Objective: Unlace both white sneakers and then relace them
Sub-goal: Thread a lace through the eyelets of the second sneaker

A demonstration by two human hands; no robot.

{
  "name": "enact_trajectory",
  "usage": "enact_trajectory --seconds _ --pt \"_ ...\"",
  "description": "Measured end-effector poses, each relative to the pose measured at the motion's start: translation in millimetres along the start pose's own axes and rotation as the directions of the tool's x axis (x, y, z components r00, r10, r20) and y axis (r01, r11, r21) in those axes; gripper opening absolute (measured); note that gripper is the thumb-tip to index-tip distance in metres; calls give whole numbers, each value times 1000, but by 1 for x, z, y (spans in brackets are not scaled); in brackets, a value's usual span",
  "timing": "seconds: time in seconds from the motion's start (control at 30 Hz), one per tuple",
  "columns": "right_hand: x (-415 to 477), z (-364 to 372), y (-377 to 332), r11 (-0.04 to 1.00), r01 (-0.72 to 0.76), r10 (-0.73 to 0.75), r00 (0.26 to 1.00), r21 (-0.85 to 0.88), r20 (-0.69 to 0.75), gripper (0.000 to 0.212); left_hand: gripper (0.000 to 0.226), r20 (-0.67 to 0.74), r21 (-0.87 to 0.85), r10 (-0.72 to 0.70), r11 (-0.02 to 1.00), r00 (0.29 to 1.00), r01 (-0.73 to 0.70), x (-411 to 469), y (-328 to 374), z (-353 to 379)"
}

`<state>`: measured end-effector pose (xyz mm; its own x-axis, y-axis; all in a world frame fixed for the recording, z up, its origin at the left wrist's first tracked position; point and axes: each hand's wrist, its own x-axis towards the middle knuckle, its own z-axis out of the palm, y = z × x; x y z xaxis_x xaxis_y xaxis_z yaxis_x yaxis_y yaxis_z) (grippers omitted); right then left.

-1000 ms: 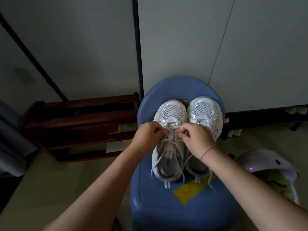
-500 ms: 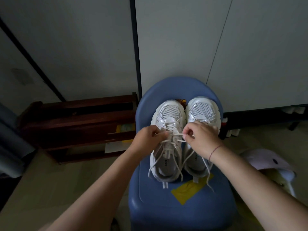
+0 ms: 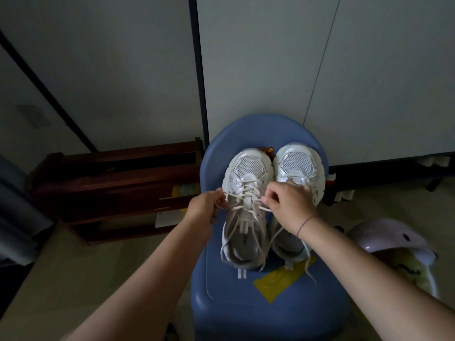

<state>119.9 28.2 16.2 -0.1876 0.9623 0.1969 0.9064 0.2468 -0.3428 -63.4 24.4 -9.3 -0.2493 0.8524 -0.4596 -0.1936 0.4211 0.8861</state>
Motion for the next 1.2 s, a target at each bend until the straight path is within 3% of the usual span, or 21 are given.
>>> enact_trajectory --seconds 0.1,0.17,0.23,0.3,0.43,0.53,0.63,0.7,0.77,0.83,0.9,1.07,1.2 --pt "0 1 6 999 -13 14 999 36 -42 17 37 70 87 16 996 997 -23 0 1 1" --pt "-2 -1 8 998 26 -19 992 56 -125 13 29 24 246 211 946 977 -210 -8 6 -1" --pt "-5 -6 7 988 96 -73 979 117 -191 17 25 5 434 511 773 860 -462 -17 10 -4" --pt "-12 -9 0 966 171 -141 977 192 -160 16 25 180 532 676 544 714 -649 -26 14 -6" --pt "-23 1 -11 964 215 -211 977 156 -40 16 17 497 551 608 330 619 -766 -28 6 -6" --pt "-26 4 -16 981 179 -176 983 74 -43 19 18 513 571 629 257 584 -779 -25 -1 -5" --pt "-29 8 -22 982 181 -185 977 -52 -102 16 8 457 581 667 277 588 -765 -25 -2 -5" --pt "-30 8 -28 974 184 -201 972 -133 -126 12 2 383 568 674 367 631 -737 -27 -4 -4" --pt "-30 4 -32 977 161 -174 981 -136 -90 5 8 263 501 608 578 749 -645 -29 -7 -3" --pt "-28 1 -30 994 91 -94 994 -68 -47 11 11 169 269 422 850 891 -453 -30 -12 -2" --pt "-26 1 -25 998 -8 7 1000 57 13 12 13 125 1 225 974 966 -226 -29 -17 -2" --pt "-23 -6 -4 927 -153 130 987 342 90 14 25 143 -366 -51 925 988 100 -15 -21 -1" --pt "-23 -12 4 890 -142 129 990 433 58 25 34 280 -293 -25 950 960 110 -13 -18 2"
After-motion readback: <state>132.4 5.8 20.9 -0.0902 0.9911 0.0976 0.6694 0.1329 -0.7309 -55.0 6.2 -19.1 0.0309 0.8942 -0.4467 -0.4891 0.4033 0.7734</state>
